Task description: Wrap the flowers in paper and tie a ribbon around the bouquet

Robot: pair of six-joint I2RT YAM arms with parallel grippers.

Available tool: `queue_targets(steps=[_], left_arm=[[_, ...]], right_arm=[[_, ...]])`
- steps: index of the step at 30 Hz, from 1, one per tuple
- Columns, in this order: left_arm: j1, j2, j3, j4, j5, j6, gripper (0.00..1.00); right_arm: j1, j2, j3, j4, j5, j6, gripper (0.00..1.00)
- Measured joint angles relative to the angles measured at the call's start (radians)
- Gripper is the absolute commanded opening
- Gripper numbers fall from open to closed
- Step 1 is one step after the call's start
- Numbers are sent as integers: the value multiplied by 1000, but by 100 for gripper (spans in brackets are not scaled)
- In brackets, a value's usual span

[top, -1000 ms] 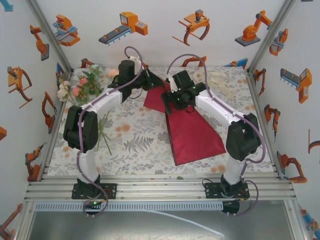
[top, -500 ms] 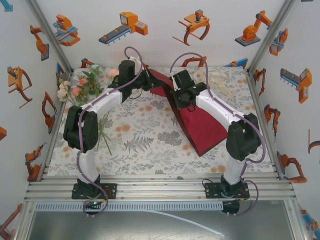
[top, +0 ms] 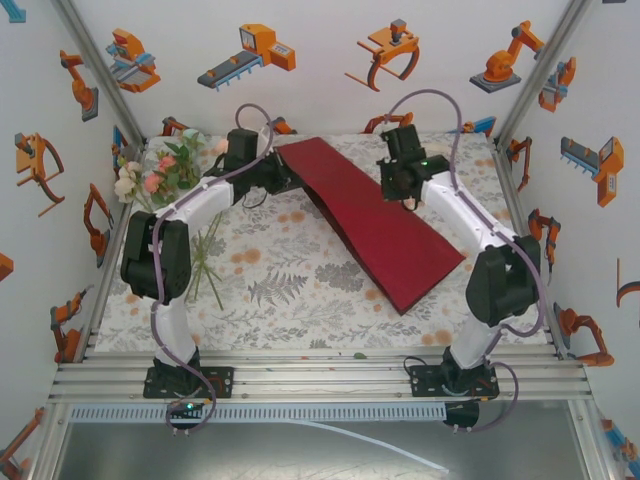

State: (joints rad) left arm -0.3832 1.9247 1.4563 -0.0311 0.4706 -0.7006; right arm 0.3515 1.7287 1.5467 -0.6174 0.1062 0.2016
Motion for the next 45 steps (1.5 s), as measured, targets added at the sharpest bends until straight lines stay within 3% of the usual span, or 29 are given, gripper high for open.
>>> queue_targets(steps=[2,3,5,7,8,15,22,32,34,36,39,42,45], left_arm=[[10,-7,-5,-13,0,11,0],[13,-11,-5,-16,0,14,0],[14,-12,-5,-14,2,16,0],[11,-12,-5,-11,10,13,0],[10,-12,-5,-10,14,11,0],[-3,-12,-5,1,28,-2,0],[-6,-12,-3,-2,36,-1,0],[-10,-12,-3,-7,36,-2,0],[-10,-12,-3,-7,36,-2,0],[-11,-12,-3,-7,36,-2,0],[-11,-12,-3,-7,36,-2,0],[-11,-12,-3,-8,35,-2,0],[-8,-12,0,-31,30,9,0]], right_arm=[[-42,-16,1,-2,5,-13,0],[-57,-21,6,-9,-3,-25,11],[-65,-24,22,-15,-59,-34,43],[-44,-24,34,-9,-136,-38,62],[-17,-25,35,2,-169,-43,67],[210,5,53,98,-272,-60,72],[233,133,112,166,-275,-154,79],[243,279,208,184,-220,-273,77],[245,292,219,189,-209,-293,73],[246,299,222,190,-195,-309,65],[246,310,227,190,-171,-333,36],[246,314,229,188,-145,-352,1],[244,311,230,187,-118,-355,0]])
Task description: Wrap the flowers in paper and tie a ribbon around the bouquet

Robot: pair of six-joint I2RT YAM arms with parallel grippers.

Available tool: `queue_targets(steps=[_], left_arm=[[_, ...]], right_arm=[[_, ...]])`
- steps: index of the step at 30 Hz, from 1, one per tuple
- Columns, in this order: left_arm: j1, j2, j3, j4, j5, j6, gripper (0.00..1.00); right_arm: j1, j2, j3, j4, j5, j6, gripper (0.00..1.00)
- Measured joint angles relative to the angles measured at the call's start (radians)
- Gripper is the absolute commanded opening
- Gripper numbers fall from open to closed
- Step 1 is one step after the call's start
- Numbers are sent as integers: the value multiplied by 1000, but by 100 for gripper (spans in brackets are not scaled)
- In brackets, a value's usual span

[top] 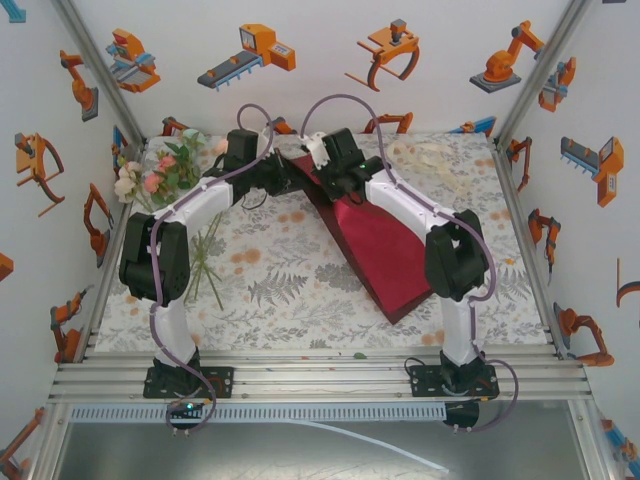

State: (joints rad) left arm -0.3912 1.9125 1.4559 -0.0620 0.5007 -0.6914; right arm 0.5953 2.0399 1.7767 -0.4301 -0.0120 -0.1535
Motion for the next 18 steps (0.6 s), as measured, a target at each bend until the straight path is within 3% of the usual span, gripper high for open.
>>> queue_targets(steps=[5,13,18], left_arm=[[33,-18,11,-148,-57,109,0],[162,-71,24,-366,-193,291,0],[176,-72,58,-426,-245,356,1]], right_arm=[[-60,-91,-32,-14,0,66,0],[-337,-432,-211,3,-13,187,0],[-345,-510,-332,11,-22,238,0]])
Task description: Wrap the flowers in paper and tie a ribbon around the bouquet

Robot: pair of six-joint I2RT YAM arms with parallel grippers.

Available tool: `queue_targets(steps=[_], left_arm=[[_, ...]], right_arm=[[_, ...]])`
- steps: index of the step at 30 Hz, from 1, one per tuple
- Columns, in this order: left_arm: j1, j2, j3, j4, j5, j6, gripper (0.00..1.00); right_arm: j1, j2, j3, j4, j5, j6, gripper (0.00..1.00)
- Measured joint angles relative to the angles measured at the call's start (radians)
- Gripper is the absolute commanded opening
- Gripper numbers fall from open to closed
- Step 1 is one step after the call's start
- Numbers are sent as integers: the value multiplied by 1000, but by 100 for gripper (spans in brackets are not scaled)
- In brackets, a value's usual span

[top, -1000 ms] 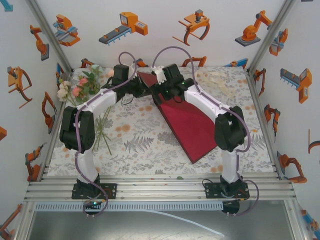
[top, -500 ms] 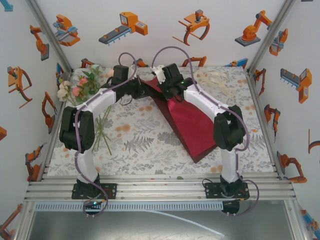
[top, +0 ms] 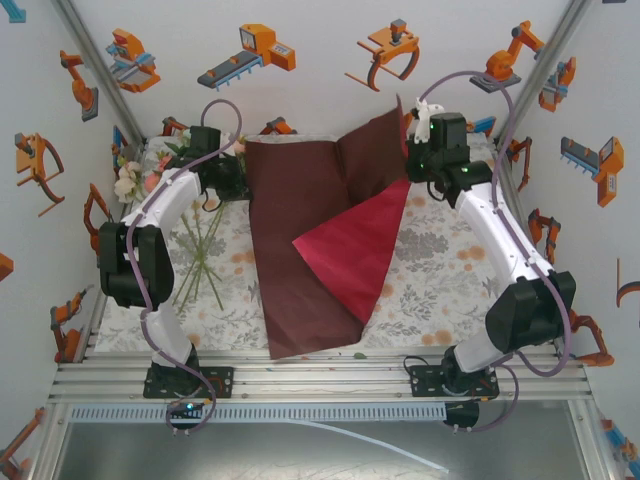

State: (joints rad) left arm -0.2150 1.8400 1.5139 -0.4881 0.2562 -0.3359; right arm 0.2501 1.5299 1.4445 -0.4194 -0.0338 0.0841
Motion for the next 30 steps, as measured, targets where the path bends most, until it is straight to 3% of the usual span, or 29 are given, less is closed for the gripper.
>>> queue_targets(steps=[8,11,13,16,24,30], left_arm=[[8,0,42,-6,-3,29,29],[8,0,42,-6,1,14,34],[5,-10,26,-1,5,-14,34],[-10,-54,-34,0,6,-62,34],[-171,-122,-129,-21,0,-154,34],[-202,-111,-187,-58,-10,-185,27]], right_arm=[[-30,-6,-186,29,-61,82,0],[-40,-7,-230,69,-76,116,32],[-49,-7,-264,90,-74,127,46],[-76,-7,-296,88,-43,142,52],[-172,-8,-257,-11,28,217,67],[-170,-48,-172,-102,-77,283,69]])
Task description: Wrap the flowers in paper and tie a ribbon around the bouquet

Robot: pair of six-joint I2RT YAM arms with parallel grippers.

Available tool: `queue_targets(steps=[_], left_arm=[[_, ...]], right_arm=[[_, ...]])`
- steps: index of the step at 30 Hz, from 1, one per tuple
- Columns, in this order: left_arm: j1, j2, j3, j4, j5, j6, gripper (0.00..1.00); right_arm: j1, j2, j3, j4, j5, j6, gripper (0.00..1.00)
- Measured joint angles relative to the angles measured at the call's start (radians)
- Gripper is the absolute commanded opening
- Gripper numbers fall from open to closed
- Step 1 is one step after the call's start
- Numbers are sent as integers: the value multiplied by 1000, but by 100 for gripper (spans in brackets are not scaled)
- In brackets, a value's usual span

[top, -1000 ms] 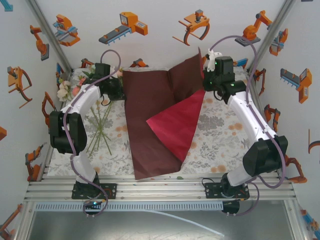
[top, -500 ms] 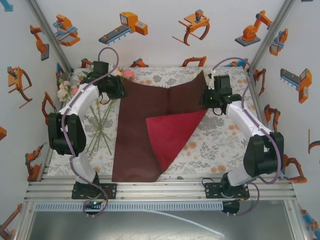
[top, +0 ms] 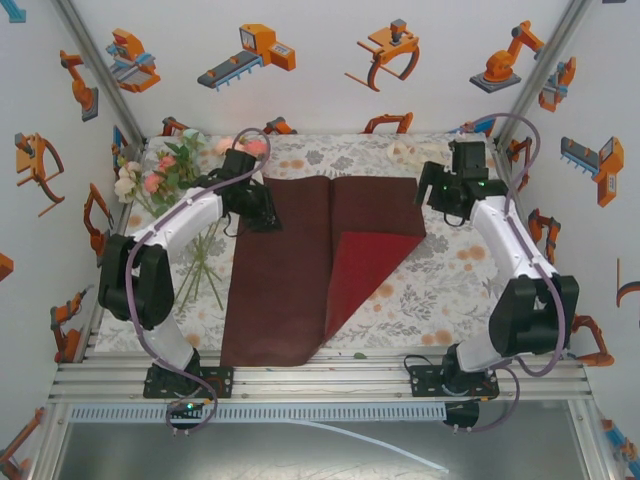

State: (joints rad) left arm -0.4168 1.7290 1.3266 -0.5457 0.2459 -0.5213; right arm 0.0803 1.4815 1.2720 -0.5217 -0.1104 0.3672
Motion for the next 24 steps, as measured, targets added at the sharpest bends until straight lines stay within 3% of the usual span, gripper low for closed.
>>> queue_targets(steps=[7,14,17,24], left_arm=[[-51,56,-3,-31,-7,8,26],[-71,172,8,-66,-73,59,23],[-67,243,55,-76,-101,88,22],[-40,401,273,-70,-151,166,21]], right_arm=[[0,-38,49,-32,-161,58,69],[0,6,65,-56,-234,89,69],[1,7,65,-79,-209,89,69],[1,-32,59,-142,-14,89,69]])
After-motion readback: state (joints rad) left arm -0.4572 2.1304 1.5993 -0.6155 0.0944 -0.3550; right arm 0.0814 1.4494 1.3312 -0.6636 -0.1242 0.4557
